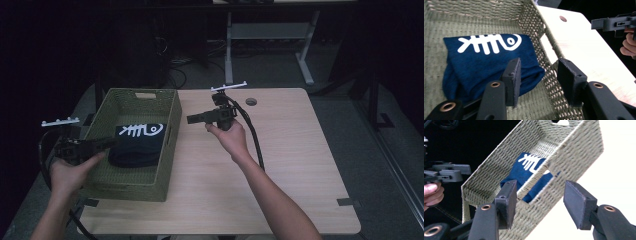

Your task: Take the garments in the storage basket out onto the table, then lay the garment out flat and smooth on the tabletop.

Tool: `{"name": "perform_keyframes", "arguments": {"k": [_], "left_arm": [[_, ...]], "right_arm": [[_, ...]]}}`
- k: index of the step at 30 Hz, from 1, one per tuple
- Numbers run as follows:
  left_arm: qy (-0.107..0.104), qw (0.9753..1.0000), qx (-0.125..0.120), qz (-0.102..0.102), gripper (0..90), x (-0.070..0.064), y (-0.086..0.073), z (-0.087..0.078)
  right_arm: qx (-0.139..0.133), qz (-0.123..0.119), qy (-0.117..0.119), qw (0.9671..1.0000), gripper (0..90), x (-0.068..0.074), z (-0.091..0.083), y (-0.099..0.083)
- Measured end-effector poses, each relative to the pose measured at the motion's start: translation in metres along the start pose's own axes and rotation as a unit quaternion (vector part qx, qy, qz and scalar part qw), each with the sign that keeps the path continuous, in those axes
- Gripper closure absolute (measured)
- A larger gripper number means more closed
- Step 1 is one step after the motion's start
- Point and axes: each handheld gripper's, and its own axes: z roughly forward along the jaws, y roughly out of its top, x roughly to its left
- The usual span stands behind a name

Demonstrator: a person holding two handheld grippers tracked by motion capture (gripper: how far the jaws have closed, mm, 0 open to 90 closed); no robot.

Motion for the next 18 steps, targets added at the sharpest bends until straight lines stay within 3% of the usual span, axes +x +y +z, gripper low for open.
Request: {"name": "perform_keyframes", "arguments": {"k": [5, 18], "left_arm": [[-0.019, 0.9998, -0.005, -0.006, 51.2, -0.008, 0.000, 0.006], [-0.047, 0.9988, -0.004, 0.016, 46.8, -0.035, 0.002, 0.017]], "right_arm": [[-0.005, 0.007, -0.006, 0.9999, 41.4, -0.007, -0.011, -0.002], [-0.016, 0.029, -0.033, 0.9989, 40.1, -0.037, -0.048, -0.024]]}}
